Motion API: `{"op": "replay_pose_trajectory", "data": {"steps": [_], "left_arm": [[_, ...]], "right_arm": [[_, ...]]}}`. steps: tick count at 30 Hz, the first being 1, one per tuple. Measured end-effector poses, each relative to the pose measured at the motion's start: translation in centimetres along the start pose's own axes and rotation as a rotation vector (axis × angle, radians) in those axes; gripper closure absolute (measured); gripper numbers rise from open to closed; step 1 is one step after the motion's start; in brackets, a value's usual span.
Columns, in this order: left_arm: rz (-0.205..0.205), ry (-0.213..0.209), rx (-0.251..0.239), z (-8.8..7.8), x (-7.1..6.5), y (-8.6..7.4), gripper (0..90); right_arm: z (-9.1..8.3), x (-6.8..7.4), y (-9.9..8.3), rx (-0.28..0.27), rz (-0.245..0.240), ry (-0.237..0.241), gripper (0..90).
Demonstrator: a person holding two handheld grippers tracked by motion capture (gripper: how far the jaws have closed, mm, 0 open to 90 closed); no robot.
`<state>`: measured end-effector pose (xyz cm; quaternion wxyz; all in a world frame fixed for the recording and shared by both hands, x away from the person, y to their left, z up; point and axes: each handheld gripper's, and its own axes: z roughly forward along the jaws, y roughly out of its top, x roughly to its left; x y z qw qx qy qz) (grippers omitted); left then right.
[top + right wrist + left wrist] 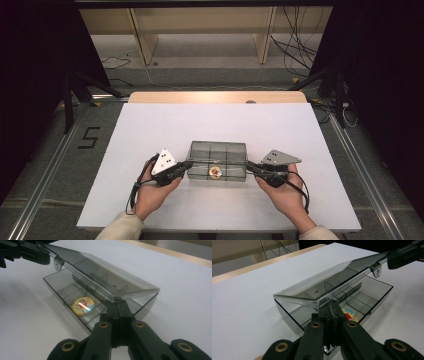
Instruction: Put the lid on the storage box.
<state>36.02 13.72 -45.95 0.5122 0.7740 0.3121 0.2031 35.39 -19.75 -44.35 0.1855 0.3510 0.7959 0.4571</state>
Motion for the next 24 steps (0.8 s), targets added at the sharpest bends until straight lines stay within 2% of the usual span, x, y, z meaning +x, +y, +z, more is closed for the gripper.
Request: {"op": "replay_pose_trajectory", "data": {"steps": [24], "left_arm": [[0.007, -0.023, 0.041, -0.25, -0.4, -0.87, 89.3]], "right_arm": [[0.2, 0.07, -0.72, 0.033, 0.002, 0.012, 90.0]]}}
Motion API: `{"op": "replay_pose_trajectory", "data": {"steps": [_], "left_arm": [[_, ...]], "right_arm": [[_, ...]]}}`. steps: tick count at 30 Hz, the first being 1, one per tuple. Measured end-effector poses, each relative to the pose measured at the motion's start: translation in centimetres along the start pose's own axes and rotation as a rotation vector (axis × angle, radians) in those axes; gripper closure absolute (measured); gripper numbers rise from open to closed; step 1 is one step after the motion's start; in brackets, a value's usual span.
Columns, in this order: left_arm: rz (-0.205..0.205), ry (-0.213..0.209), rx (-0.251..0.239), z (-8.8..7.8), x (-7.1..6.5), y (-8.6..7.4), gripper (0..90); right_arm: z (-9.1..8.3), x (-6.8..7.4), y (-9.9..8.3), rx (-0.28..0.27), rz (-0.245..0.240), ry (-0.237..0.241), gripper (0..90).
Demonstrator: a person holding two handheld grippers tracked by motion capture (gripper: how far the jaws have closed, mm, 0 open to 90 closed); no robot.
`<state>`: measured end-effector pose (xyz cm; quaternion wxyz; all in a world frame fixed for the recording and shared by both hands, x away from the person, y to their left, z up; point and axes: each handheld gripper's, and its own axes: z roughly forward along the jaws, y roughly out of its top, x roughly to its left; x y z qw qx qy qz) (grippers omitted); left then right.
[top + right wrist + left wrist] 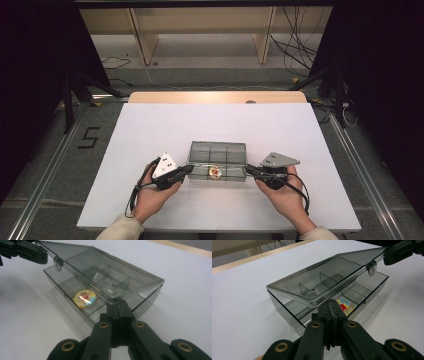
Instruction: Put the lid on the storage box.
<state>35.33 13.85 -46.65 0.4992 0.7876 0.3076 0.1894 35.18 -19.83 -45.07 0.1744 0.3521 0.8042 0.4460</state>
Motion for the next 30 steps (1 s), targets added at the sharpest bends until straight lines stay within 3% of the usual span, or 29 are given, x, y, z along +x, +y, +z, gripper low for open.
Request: {"op": "replay_pose_trajectory", "data": {"steps": [30], "left_arm": [[-0.029, -0.01, 0.036, -0.89, 0.26, -0.98, 89.3]], "right_arm": [[0.1, -0.19, -0.67, 0.04, 0.014, 0.009, 90.0]]}}
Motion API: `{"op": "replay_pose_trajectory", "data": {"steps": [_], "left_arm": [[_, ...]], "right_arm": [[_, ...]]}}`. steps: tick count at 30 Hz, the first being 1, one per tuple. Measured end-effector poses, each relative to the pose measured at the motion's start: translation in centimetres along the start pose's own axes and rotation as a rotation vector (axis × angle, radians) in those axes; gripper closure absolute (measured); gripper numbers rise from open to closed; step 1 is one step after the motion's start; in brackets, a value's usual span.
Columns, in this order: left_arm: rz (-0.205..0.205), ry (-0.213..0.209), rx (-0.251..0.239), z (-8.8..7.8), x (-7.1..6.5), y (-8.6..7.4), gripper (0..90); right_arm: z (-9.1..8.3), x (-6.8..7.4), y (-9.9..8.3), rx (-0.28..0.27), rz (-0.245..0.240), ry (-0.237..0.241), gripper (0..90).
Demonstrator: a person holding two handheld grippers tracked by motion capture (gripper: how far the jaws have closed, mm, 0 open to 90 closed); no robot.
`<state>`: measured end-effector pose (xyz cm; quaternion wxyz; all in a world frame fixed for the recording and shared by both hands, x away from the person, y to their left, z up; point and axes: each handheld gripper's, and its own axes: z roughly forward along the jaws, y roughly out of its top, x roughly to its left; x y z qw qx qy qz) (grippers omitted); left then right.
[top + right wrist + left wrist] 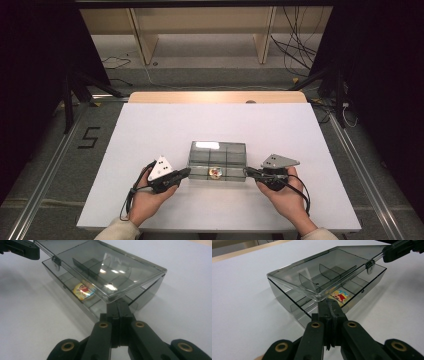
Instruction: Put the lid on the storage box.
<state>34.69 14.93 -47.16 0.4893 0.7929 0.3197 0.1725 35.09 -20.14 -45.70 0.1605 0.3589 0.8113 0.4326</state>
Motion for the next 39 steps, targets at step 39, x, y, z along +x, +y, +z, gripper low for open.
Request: {"op": "replay_pose_trajectory", "data": {"steps": [39], "left_arm": [[-0.018, 0.019, 0.098, 0.19, 0.81, -0.94, 88.9]], "right_arm": [[0.44, -0.55, -0.76, 0.087, 0.02, 0.01, 90.0]]}}
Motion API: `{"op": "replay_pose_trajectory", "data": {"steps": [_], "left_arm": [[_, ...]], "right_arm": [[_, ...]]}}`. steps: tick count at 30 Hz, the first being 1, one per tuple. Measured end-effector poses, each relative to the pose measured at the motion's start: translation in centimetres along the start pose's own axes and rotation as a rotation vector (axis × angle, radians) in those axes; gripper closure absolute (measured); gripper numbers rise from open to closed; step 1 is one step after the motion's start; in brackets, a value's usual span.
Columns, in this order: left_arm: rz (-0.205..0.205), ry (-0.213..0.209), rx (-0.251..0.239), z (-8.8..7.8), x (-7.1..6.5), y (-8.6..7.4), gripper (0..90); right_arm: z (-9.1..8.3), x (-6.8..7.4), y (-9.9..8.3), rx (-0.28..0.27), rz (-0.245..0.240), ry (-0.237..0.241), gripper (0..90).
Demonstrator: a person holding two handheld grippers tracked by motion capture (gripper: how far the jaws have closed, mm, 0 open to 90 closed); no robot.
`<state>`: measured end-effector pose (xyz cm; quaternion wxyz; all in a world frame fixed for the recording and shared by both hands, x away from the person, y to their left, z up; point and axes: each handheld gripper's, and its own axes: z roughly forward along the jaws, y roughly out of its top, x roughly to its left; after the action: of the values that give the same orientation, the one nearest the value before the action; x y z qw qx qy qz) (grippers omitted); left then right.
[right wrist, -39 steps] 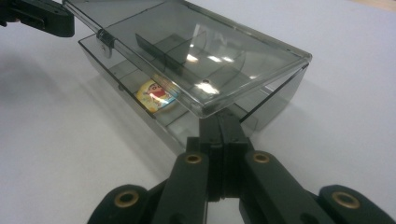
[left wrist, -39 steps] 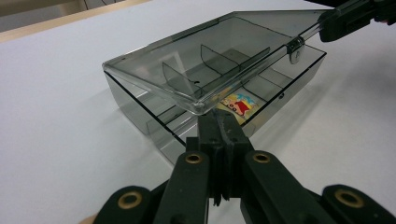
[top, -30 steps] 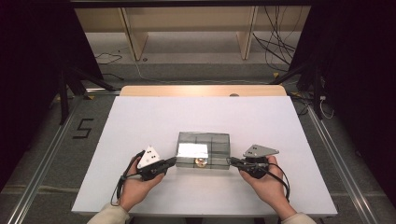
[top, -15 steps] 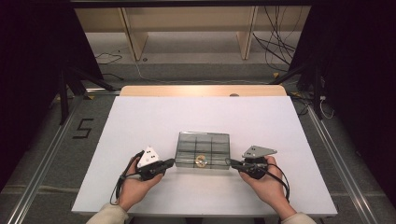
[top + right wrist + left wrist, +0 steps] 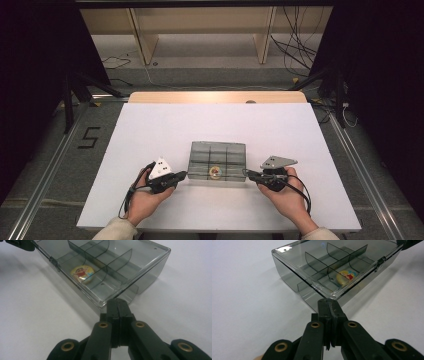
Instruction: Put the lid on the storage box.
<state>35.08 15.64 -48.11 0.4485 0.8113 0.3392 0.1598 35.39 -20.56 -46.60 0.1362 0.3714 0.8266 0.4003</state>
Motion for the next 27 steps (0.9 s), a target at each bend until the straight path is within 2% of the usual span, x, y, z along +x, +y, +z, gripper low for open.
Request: {"op": "replay_pose_trajectory", "data": {"steps": [15, 21, 27], "left_arm": [[-0.003, 0.01, 0.006, -0.1, 0.3, -0.1, 88.0], [-0.002, 0.023, -0.002, -0.7, 0.6, -0.1, 87.2], [-0.012, 0.016, -0.002, -1.1, 0.8, -0.3, 84.9]], "right_arm": [[-0.2, -0.1, 0.0, -0.011, -0.003, -0.01, 90.0], [-0.8, -0.4, -0.1, -0.026, -0.002, -0.024, 90.0], [-1.2, -0.6, -0.4, -0.027, -0.009, -0.036, 89.8]]}}
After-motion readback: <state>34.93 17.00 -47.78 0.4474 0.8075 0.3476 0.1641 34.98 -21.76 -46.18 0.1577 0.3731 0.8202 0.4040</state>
